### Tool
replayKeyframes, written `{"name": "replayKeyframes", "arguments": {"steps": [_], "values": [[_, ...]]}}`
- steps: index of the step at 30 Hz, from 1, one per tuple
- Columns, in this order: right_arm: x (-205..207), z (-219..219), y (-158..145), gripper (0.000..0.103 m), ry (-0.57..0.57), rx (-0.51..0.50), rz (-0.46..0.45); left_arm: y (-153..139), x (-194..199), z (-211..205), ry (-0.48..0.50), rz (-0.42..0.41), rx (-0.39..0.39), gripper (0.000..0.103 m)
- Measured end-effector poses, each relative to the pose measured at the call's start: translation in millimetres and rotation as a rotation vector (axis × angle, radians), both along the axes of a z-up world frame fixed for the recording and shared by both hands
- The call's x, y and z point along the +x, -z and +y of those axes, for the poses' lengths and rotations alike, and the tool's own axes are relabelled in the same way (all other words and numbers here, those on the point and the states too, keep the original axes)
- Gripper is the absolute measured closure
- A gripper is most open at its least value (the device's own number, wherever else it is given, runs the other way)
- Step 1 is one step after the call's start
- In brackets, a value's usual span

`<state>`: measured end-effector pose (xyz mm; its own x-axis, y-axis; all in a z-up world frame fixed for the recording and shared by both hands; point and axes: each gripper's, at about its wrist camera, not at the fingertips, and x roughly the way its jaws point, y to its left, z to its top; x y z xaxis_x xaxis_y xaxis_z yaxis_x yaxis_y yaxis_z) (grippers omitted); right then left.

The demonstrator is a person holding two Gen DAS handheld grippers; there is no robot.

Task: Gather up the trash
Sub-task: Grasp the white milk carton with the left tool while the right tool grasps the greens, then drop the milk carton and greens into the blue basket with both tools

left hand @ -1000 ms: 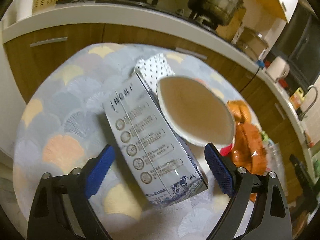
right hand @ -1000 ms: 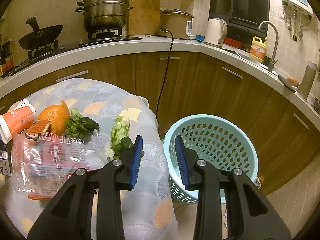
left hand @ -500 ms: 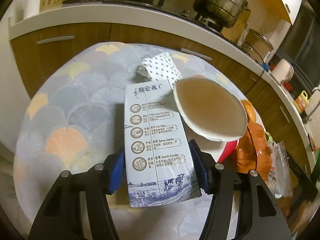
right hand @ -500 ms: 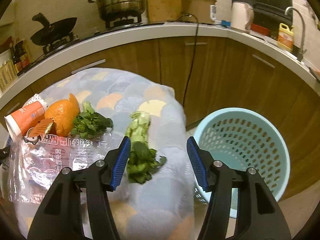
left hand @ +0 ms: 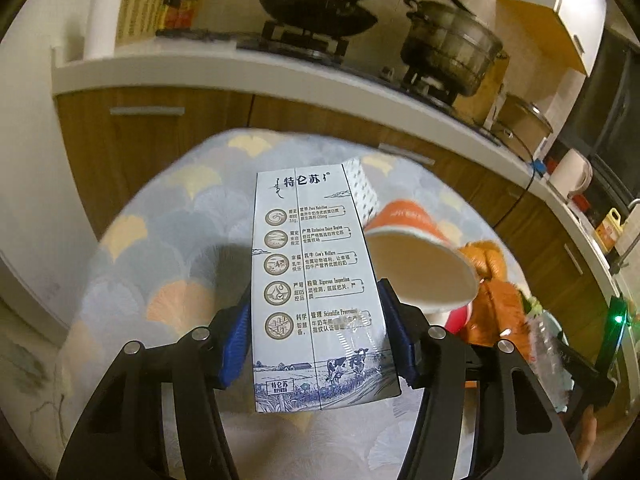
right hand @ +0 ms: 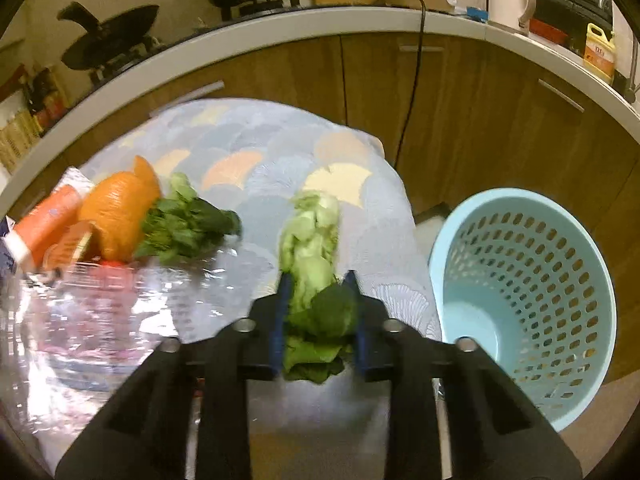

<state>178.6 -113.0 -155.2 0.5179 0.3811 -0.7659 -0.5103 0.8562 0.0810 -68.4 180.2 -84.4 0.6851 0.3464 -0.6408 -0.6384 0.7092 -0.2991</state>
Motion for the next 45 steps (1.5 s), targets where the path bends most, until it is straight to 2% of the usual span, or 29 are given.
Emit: {"name": "replayKeyframes", "arguments": {"steps": [4,8,14,19,23,28,33,39,43,45], "values": [[-5,-14,-21,0.084,0.011,0.062,-0.027,-23,-2,-11,0.014,-0.060,0.045,0.047],[-3,-35,-40,0.084,0.035,0.099,-0.060,-53,7,-34,0.076,-0.132,0.096,0.047],[3,-74,-53,0.084,0.086,0.143,-0.071,-83,55,-89,0.248,-0.184,0.123,0.047],[7,-115,-55,0.084,0.166,0.134,-0.085,-87,99,-145,0.401,-0.179,0.147,0.047],[17,-150,-39,0.084,0.252,0.098,-0.044,-72,145,-193,0.548,-0.144,0.110,0.047],[29,-185,-8,0.084,0.317,0.062,0.046,-36,199,-244,0.700,-0.068,0.036,0.047],[43,-198,25,0.084,0.319,0.010,0.161,8,255,-288,0.825,0.059,-0.015,0.047],[50,-198,44,0.084,0.322,-0.006,0.225,56,292,-305,0.882,0.193,-0.099,0.045],[53,-199,44,0.084,0.321,0.001,0.225,72,298,-302,0.876,0.234,-0.098,0.032],[55,-198,41,0.083,0.318,0.007,0.224,76,302,-304,0.872,0.243,-0.092,0.032]]}}
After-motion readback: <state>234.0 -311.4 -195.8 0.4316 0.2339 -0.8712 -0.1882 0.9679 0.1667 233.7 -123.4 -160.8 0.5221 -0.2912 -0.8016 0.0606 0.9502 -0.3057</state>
